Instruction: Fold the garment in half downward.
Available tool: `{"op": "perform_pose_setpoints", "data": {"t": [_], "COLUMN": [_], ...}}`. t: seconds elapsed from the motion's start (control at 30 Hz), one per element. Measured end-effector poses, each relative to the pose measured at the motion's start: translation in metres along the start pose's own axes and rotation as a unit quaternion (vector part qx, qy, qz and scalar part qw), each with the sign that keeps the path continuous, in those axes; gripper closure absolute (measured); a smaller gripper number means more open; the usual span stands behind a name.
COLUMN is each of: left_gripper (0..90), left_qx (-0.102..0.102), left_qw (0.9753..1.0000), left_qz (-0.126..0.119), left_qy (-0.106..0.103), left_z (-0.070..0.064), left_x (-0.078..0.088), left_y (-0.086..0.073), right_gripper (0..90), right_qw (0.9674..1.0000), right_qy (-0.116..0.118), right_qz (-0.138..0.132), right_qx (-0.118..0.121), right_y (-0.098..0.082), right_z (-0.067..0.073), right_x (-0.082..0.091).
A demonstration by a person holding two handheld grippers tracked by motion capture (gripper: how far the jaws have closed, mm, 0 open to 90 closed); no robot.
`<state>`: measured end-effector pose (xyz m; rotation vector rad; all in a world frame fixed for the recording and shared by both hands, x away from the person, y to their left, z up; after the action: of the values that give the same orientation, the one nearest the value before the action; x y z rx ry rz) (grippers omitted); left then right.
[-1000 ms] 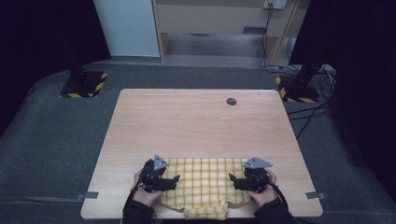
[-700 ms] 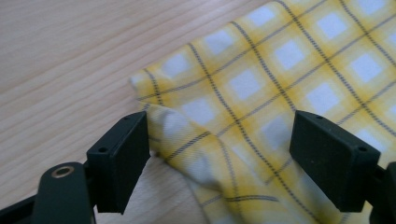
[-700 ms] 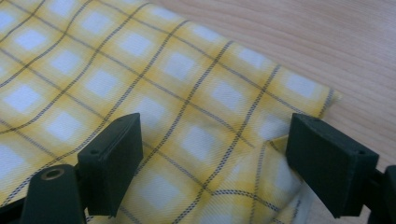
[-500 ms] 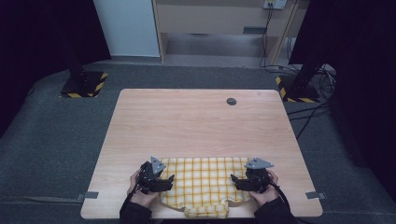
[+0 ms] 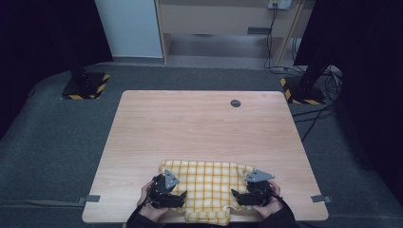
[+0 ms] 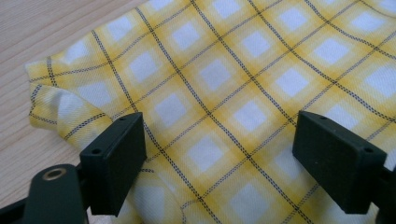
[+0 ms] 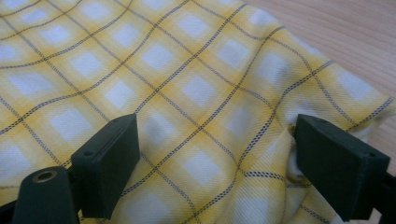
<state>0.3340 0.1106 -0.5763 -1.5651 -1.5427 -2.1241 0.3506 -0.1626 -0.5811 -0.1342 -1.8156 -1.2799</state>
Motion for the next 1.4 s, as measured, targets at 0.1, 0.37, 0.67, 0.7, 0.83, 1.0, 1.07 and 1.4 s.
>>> {"op": "perform_pose_setpoints", "data": {"t": [0.1,0.37,0.67,0.7,0.83,1.0,1.07,1.4], "left_gripper": [15.3,14.3,12.5,12.5,11.9,11.8,11.9,11.5], "left_qx": [0.007,0.028,0.014,0.009,0.007,0.010,0.012,0.020], "left_qw": [1.0000,0.9994,0.9997,0.9998,0.9998,0.9998,0.9998,0.9998], "left_qz": [-0.005,-0.009,0.004,0.009,0.007,0.008,0.007,0.004], "left_qy": [-0.003,-0.019,-0.021,-0.018,-0.015,-0.014,-0.013,-0.008], "left_z": [0.003,0.001,-0.007,-0.007,-0.008,-0.008,-0.008,-0.010], "left_x": [-0.002,-0.001,0.002,0.001,0.001,0.000,0.001,0.001], "left_y": [0.001,0.005,-0.001,-0.002,-0.002,-0.002,-0.002,-0.003], "right_gripper": [14.9,14.1,12.8,12.8,12.4,12.0,11.7,10.7], "right_qw": [1.0000,0.9999,0.9996,0.9995,0.9985,0.9969,0.9976,0.9995], "right_qy": [0.002,-0.007,0.003,0.004,-0.018,0.000,0.020,0.024], "right_qz": [-0.007,-0.011,-0.024,-0.024,-0.038,-0.070,-0.054,0.005], "right_qx": [0.000,-0.007,0.015,0.019,0.036,0.036,0.038,0.021], "right_y": [0.002,0.013,0.008,0.008,0.012,0.022,0.018,-0.003], "right_z": [-0.005,-0.013,0.002,0.004,0.005,0.016,0.025,0.022], "right_x": [-0.004,-0.012,0.010,0.011,0.018,0.037,0.035,0.004]}}
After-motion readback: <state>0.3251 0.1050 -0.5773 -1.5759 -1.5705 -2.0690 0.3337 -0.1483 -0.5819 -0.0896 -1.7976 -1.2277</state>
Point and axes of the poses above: each handheld gripper's, and its own axes: x roughly backward along the jaws, y roughly out of its top, z roughly to its left, the point moved 7 cm from there along -x, roughly forward along the jaws, and after that the axes turned 6 degrees about -y, right-handed, at the moved point
